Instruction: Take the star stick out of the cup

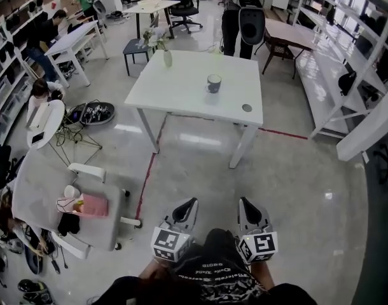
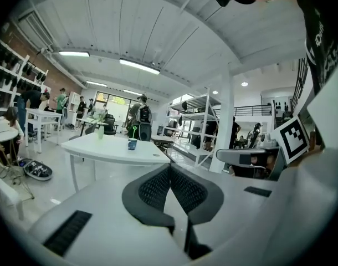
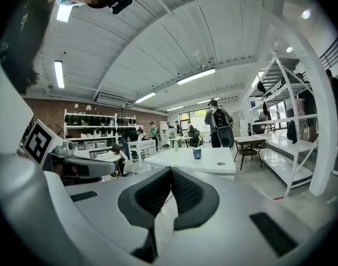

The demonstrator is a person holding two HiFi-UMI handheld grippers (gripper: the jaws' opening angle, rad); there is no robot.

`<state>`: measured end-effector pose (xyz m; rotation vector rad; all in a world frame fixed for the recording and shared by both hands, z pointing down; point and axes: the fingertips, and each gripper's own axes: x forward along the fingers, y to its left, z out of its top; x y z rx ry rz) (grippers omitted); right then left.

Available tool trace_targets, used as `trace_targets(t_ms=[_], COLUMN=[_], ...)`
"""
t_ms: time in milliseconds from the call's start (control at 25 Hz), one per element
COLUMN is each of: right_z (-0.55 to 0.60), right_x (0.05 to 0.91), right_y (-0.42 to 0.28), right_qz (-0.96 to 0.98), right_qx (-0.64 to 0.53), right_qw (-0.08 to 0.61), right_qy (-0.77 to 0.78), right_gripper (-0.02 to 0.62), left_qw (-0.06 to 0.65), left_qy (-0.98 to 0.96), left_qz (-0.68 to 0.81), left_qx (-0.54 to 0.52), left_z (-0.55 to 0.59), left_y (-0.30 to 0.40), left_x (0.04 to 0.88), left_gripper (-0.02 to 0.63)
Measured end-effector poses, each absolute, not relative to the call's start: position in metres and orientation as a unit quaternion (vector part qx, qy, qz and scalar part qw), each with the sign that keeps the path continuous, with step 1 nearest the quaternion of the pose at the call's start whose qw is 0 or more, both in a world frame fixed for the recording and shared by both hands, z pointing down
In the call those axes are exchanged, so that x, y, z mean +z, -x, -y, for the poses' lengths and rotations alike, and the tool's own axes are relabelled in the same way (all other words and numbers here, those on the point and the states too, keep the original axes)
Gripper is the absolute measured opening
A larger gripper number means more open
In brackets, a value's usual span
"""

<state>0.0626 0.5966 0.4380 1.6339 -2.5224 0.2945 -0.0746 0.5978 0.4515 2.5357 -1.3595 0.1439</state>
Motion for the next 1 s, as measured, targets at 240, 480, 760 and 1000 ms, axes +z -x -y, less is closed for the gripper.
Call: trace_targets(t_ms=[240,480,760,1000], right_z=[-0.529,-0.414,-0.272,-0.180], right_x=[0.448,0.461,0.450,0.454], right_y=[-0.062,-0.094,-0.143,-0.207], right_qz=[0.831,0.839,0.866,0.875], right_qx=[0.103,0.117,0.099,0.104], right_qw=[0.049,0.053,0.037,0.037], right_qy=[-0.544,-0.529,-0.489,-0.472], right_gripper=[0.011,0.011,0.011,0.011], left_qw=[0.141,0.137,0.129,0.132], left_qy=[-0.868,-0.854,-0.842,-0.836], left_qz=[0.474,0.498,0.521,0.532], left_qx=[0.054,0.057,0.052,0.043], left_z=[-0.540,-0.434,-0.298,-0.209], left_y=[0.083,0.059,0.000,-0.071], left_x=[0.469,0.473,0.463,0.469], left_gripper=[0.018,0.018,0.018,0.020])
